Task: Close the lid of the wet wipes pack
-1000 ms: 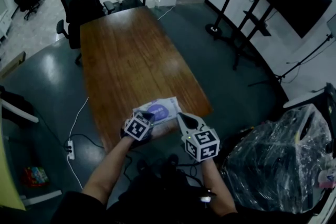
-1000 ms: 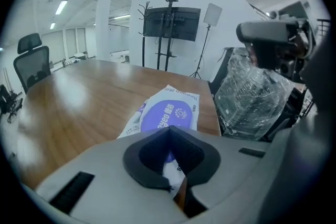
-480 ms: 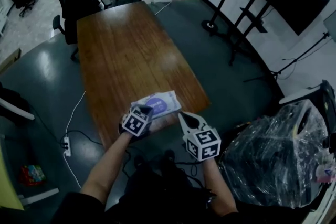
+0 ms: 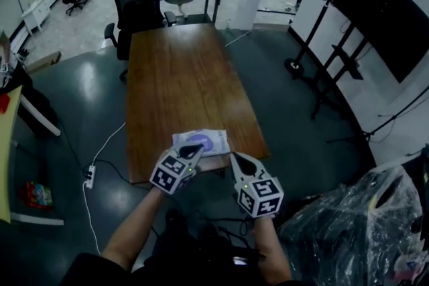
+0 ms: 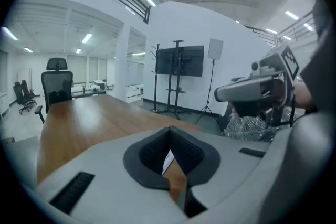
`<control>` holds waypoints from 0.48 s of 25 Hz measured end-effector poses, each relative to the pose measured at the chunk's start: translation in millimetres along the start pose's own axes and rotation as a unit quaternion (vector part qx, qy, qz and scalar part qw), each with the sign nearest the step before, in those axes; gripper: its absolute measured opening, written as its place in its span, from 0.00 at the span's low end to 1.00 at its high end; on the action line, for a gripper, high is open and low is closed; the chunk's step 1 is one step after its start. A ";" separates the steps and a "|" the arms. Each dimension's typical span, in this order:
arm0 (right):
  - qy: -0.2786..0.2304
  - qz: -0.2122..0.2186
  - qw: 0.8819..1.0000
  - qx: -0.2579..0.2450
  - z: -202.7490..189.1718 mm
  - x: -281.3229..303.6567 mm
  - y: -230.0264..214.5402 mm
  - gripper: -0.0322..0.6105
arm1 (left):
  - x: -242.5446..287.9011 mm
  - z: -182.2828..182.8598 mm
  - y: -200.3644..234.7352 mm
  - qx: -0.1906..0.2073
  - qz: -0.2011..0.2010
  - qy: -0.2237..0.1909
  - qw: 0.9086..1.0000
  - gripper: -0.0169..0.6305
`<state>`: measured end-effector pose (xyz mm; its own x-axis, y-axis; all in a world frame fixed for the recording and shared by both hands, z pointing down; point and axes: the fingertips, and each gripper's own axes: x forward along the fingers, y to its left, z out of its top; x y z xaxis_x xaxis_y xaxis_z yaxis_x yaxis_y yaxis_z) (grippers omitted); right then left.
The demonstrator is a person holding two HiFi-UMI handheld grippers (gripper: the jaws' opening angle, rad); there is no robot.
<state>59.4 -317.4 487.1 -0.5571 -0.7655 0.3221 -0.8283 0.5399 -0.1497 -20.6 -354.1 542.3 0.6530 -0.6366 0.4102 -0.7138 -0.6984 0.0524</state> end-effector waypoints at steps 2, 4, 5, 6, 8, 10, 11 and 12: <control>-0.025 0.024 0.999 0.003 10.6 -14.5 1.1 0.06 | -11.0 18.6 -16.1 0.001 0.020 -0.023 1.000 0.02; -0.040 0.045 0.998 -0.008 19.3 -30.5 0.1 0.06 | -19.7 38.3 -35.3 0.001 0.039 -0.045 0.998 0.02; -0.046 0.055 0.997 -0.015 22.8 -38.3 -0.6 0.06 | -24.4 47.2 -44.7 0.000 0.048 -0.054 0.997 0.02; -0.052 0.064 0.996 -0.020 26.3 -45.3 -1.0 0.06 | -29.5 55.6 -52.8 -0.001 0.058 -0.063 0.996 0.02; -0.067 0.083 0.994 -0.023 33.8 -57.0 0.6 0.06 | -41.1 71.3 -65.3 -0.001 0.077 -0.080 0.994 0.02; -0.081 0.104 0.991 -0.024 40.4 -67.5 6.5 0.06 | -54.2 82.7 -77.6 -0.003 0.090 -0.092 0.992 0.02; -0.087 0.114 0.989 -0.026 42.9 -72.4 9.9 0.06 | -60.7 87.9 -84.3 -0.005 0.097 -0.097 0.991 0.02; -0.092 0.122 0.988 -0.027 45.2 -77.3 12.6 0.06 | -66.3 92.6 -90.6 -0.007 0.104 -0.101 0.989 0.02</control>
<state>89.3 -267.3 418.1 -0.7448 -0.6587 0.1073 -0.6670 0.7299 -0.1491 24.2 -278.9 426.1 0.5272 -0.8198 0.2238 -0.8410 -0.5410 -0.0007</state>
